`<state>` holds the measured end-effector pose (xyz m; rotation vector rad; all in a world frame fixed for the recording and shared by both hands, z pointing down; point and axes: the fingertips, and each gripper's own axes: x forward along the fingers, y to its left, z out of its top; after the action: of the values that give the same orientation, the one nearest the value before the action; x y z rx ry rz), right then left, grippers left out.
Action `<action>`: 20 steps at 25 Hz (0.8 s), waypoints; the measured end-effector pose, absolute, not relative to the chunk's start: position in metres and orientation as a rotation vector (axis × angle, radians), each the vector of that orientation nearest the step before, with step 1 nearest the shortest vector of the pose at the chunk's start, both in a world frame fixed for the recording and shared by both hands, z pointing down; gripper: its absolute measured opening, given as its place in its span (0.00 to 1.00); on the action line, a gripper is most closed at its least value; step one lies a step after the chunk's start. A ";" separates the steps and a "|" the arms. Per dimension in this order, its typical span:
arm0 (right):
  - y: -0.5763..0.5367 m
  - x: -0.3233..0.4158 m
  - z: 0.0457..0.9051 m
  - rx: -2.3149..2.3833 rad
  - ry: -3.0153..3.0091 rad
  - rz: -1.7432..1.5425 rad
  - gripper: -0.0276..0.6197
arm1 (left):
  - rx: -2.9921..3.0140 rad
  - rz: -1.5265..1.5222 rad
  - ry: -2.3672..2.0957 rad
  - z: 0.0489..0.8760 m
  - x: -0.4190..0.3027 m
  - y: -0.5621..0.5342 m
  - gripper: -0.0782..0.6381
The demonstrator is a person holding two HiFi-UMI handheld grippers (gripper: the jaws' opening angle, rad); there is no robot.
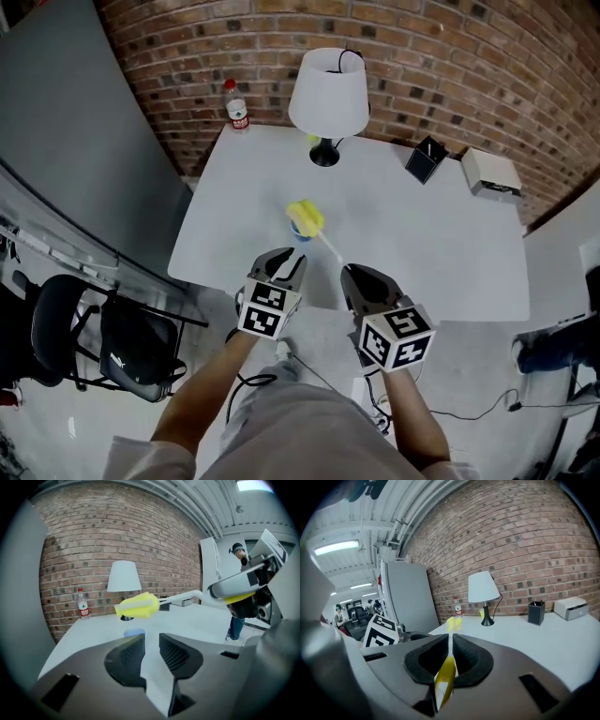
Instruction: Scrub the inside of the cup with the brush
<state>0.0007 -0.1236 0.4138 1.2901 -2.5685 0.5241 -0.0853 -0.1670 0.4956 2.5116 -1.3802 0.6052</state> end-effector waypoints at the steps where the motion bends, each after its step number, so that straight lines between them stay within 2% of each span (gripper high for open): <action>1: -0.120 -0.001 0.412 1.284 -2.574 0.493 0.08 | 2.514 0.581 -1.395 0.489 -0.084 -0.161 0.24; 12: -0.076 -0.008 0.408 1.253 -2.582 0.374 0.08 | 2.479 0.443 -1.522 0.439 -0.077 -0.094 0.12; 20: -0.051 -0.001 0.406 1.255 -2.577 0.318 0.08 | 2.466 0.407 -1.528 0.432 -0.064 -0.060 0.12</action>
<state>-0.0011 -0.0505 0.4059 1.2555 -2.5768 0.3183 -0.0642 -0.0603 0.4321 2.4664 -1.5275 0.4069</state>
